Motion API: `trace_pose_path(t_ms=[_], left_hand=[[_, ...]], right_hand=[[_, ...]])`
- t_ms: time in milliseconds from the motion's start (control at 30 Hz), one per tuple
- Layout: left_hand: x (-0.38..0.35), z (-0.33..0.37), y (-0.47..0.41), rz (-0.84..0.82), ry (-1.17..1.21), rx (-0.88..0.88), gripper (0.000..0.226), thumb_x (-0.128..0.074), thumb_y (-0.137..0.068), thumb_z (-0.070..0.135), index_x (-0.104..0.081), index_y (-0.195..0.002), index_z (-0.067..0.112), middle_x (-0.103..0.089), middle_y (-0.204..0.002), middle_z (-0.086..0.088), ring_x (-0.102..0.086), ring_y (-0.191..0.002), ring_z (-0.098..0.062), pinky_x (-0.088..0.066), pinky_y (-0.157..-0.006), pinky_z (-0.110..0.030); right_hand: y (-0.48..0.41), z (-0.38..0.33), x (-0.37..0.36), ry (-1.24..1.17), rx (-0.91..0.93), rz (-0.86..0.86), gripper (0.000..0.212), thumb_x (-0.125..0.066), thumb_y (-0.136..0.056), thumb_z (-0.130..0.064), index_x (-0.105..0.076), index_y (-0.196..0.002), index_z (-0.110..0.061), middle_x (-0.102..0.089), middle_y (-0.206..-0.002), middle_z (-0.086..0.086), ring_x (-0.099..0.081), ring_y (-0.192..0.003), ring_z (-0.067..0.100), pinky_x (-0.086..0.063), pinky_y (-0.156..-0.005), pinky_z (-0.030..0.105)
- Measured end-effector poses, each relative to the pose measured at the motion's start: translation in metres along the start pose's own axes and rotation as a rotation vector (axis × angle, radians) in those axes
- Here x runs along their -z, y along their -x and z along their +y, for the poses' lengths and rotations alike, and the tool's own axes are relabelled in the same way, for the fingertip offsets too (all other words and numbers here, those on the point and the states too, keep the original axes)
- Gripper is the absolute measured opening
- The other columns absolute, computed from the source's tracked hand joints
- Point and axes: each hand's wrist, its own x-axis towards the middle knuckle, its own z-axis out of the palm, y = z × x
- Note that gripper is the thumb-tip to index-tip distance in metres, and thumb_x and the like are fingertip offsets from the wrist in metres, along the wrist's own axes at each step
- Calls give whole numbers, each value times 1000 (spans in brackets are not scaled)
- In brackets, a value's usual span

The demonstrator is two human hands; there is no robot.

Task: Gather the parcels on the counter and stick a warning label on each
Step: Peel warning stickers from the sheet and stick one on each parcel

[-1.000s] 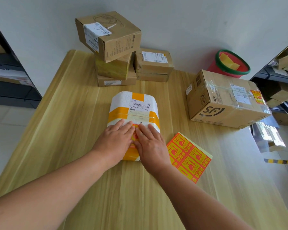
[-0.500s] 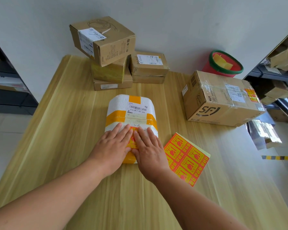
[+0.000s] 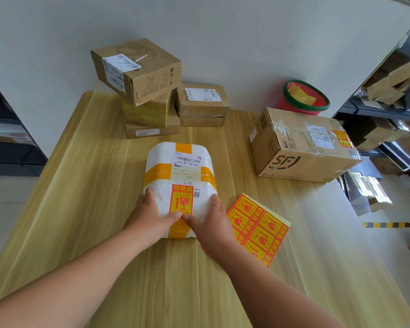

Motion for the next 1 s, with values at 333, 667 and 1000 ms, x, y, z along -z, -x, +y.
trace_pose_path(t_ms=[333, 667, 1000], left_hand=[[-5, 59, 1, 100, -4, -122, 93, -70, -75, 51, -18, -144, 17, -37, -138, -6, -43, -123, -26, -44, -96, -46], [-35, 126, -34, 89, -1, -85, 88, -69, -74, 55, -25, -138, 16, -44, -133, -6, -49, -117, -27, -46, -92, -47], [-53, 167, -86, 64, -3, -41, 89, -68, -75, 55, -22, -141, 16, -41, -137, -6, -45, -122, -26, -44, -96, -47]], right_hand=[[-18, 10, 51, 29, 78, 106, 96, -62, -78, -61, -13, -149, -18, -33, -147, -1, -37, -132, 21, -40, -97, 34], [-69, 29, 114, 63, 72, 110, 91, -62, -78, -61, -21, -146, -17, -39, -144, 1, -44, -127, 23, -47, -95, 41], [-131, 36, 140, 39, 34, 56, 94, -63, -78, -58, -16, -148, -17, -35, -146, 2, -40, -130, 24, -44, -100, 44]])
